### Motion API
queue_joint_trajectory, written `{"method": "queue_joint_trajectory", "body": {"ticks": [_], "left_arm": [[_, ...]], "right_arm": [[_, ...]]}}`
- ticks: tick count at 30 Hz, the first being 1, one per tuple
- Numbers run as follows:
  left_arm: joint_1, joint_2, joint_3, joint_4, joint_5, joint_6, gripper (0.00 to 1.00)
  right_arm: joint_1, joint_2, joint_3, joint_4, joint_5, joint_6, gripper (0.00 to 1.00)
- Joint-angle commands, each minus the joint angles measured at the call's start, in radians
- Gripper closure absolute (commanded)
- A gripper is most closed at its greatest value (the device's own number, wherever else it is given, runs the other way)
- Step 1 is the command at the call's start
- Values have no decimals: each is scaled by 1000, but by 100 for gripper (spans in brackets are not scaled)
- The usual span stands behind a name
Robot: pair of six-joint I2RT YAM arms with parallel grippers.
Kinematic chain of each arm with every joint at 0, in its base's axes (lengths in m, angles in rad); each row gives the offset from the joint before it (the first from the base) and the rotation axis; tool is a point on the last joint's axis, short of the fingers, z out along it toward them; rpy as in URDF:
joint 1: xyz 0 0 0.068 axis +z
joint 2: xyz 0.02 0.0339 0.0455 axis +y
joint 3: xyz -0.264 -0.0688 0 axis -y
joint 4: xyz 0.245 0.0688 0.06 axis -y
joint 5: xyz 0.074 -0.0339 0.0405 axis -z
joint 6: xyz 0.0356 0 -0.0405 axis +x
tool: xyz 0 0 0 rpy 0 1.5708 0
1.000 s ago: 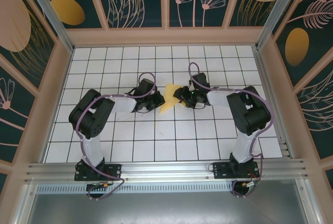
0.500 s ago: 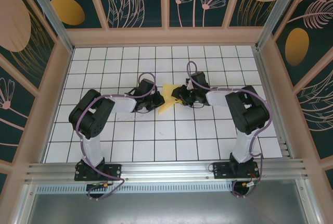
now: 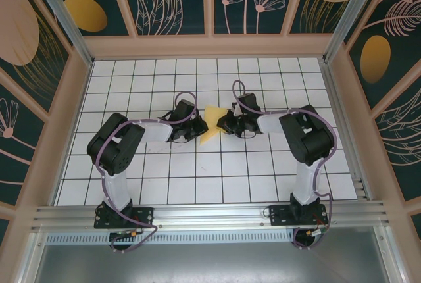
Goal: Fold a paper plane with a square sheet of paper (pick it up from the middle)
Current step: Fourth fold the wing at the center of the table.
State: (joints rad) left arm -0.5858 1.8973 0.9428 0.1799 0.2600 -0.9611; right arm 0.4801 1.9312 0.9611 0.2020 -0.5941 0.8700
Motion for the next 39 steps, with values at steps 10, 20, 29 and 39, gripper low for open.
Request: {"method": "queue_joint_trajectory", "body": {"ticks": [10, 20, 29, 39], "left_arm": [[0, -228, -5, -98, -135, 216, 71], [0, -401, -169, 95, -193, 454, 18], [0, -442, -364, 434, -121, 575, 2], [0, -335, -476, 735, -13, 734, 2]], "right_arm": [[15, -227, -17, -145, 251, 78, 100], [102, -289, 65, -369, 450, 222, 100], [153, -178, 151, -414, 455, 366, 100], [172, -101, 231, -440, 449, 524, 100]]}}
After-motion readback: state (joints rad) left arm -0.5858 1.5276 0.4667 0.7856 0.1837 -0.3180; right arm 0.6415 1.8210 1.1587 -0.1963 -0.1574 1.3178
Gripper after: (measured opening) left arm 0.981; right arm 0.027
